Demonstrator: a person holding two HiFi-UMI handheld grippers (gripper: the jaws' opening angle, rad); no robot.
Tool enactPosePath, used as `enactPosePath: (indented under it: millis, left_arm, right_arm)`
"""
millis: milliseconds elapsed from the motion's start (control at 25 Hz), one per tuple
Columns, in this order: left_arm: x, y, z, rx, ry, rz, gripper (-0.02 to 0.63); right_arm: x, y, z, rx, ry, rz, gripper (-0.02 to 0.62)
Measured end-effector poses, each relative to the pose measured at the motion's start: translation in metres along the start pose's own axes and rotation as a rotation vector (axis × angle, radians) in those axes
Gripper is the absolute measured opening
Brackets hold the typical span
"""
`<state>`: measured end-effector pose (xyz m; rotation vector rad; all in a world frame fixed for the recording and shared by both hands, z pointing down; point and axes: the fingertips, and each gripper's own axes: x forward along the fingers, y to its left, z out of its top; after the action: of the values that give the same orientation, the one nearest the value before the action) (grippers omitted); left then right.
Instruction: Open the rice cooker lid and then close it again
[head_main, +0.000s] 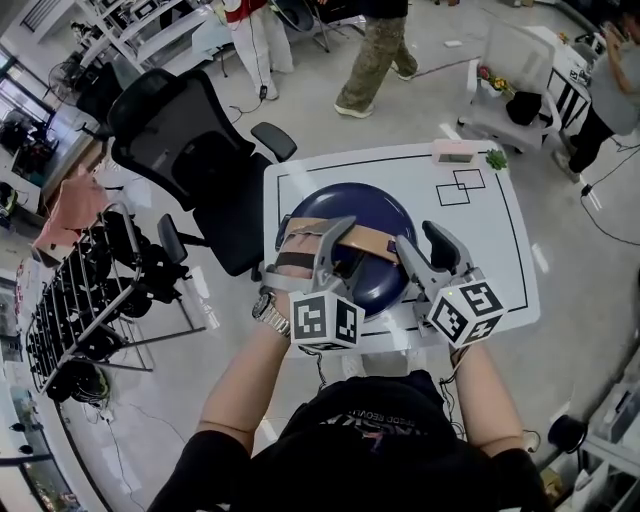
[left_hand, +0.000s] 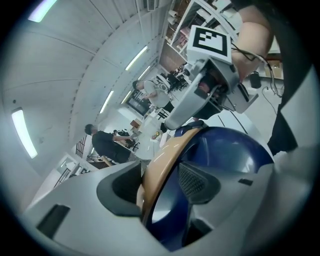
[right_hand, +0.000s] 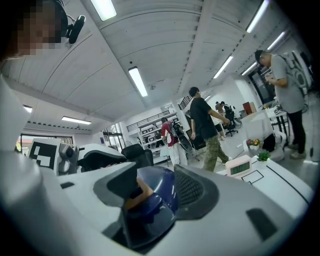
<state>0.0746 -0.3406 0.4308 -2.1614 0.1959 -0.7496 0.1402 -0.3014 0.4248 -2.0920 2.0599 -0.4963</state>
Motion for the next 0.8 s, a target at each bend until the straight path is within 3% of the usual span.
enactPosePath:
  millis: [640, 800]
  left_arm:
    - [0.012, -0.007, 0.006, 0.260, 0.071, -0.015, 0.189]
    - [0.014, -0.008, 0.007, 0.275, 0.076, -0.017, 0.181]
  right_arm:
    - [0.000, 0.000, 0.000, 0.030, -0.005, 0.005, 0.235]
    - [0.000, 0.000, 0.000, 0.027, -0.009, 0.005, 0.233]
